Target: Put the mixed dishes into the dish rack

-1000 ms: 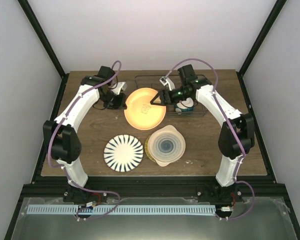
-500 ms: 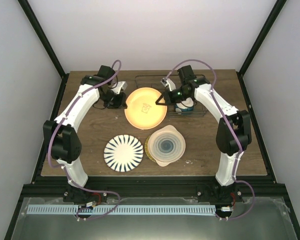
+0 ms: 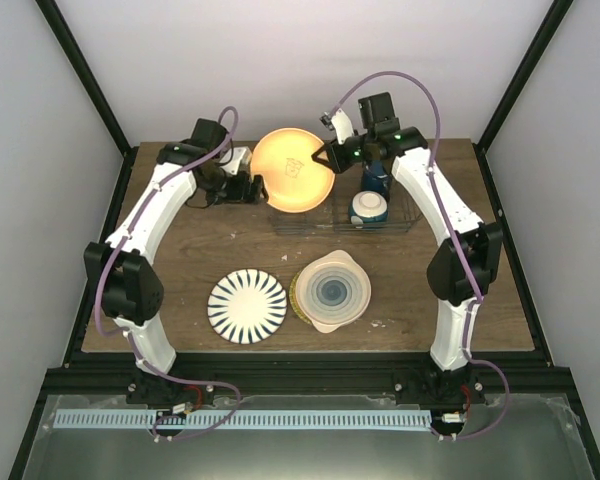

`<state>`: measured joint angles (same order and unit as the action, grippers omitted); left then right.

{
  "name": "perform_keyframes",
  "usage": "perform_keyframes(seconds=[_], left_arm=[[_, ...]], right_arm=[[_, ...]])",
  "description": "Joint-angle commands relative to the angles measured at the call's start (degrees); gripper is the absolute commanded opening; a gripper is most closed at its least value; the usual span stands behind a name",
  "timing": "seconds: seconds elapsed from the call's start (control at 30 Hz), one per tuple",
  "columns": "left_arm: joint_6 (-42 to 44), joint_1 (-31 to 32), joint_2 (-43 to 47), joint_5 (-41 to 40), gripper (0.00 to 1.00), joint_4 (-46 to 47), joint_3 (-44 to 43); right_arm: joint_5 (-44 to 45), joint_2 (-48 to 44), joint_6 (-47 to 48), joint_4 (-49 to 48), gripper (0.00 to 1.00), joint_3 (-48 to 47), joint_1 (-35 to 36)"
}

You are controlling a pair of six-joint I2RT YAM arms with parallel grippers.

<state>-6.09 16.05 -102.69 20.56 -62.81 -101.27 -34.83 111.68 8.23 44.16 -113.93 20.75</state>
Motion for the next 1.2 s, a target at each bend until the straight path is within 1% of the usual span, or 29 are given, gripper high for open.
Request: perform_keyframes(seconds=[0.0,0.13,0.23,0.33,0.43,0.5,0.6,0.73,0.9,1.17], left_arm=[[-0.9,-1.3,-0.4,-1.6,1.00,-0.8,-2.3],[-0.7,-2.2,-0.6,-1.6,1.00,-0.7,-3.3],[-0.3,-2.6,-0.8,-1.8,1.00,-1.2,-4.0],[0.0,-2.9,-0.9,-1.8,1.00,-1.4,-4.0],[0.1,-3.6,-1.1,-1.5,1.00,-1.3,-4.0],[0.1,-4.0,-1.2,-1.2,1.00,-1.4,-5.9],[0.4,-4.5,-1.4,-1.1,1.00,-1.5,-6.1],[0.6,-5.1,-1.5,-0.9,1.00,-1.4,-5.9],[1.1,-6.4,-1.5,-0.6,1.00,-1.4,-5.3],[1.6,-7.7,-2.6,0.1,1.00,-1.7,-5.4]], right_arm=[[12.4,-2.1,11.9,-8.6,0.01,0.6,0.0],[20.1,-7.1,23.2,-23.2,0.01,12.5,0.0],[23.4,-10.7,30.2,-35.5,0.01,20.7,0.0],[26.1,-12.3,35.5,-45.9,0.01,25.1,-0.2],[27.2,-12.5,39.8,-52.3,0.01,27.0,-0.4],[25.5,-12.4,41.5,-53.8,0.01,27.1,-0.6],[20.9,-12.4,43.4,-54.3,0.01,27.5,-1.1],[17.0,-12.0,48.7,-56.8,0.01,30.4,-1.9],[11.1,-11.5,53.9,-53.7,0.01,30.1,-3.8],[8.2,-9.3,59.1,-48.6,0.01,26.1,-5.3]])
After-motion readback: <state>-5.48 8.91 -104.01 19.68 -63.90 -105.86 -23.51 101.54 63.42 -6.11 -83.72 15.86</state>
